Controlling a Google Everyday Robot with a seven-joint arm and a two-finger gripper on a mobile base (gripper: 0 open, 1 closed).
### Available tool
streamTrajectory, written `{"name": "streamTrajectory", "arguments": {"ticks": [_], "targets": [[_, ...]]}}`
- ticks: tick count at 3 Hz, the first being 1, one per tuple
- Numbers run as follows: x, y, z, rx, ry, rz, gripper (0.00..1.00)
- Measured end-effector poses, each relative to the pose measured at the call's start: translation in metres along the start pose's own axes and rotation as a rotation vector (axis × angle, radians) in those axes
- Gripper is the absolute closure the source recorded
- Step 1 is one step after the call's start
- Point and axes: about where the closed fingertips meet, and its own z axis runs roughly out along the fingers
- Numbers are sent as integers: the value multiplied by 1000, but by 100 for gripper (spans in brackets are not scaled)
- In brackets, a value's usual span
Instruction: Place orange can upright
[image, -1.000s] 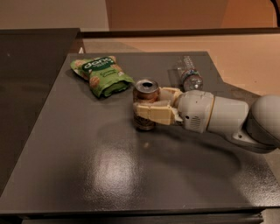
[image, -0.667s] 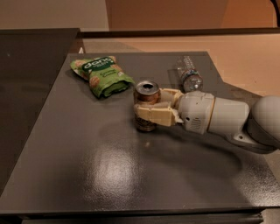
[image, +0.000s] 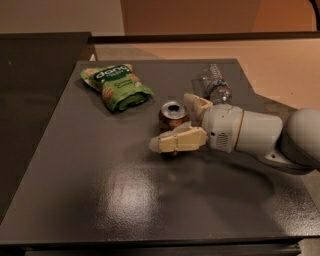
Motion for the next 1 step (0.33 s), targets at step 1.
{"name": "streamTrajectory", "arguments": {"ticks": [1], "targets": [[0,0,0,0,0,0,0]]}}
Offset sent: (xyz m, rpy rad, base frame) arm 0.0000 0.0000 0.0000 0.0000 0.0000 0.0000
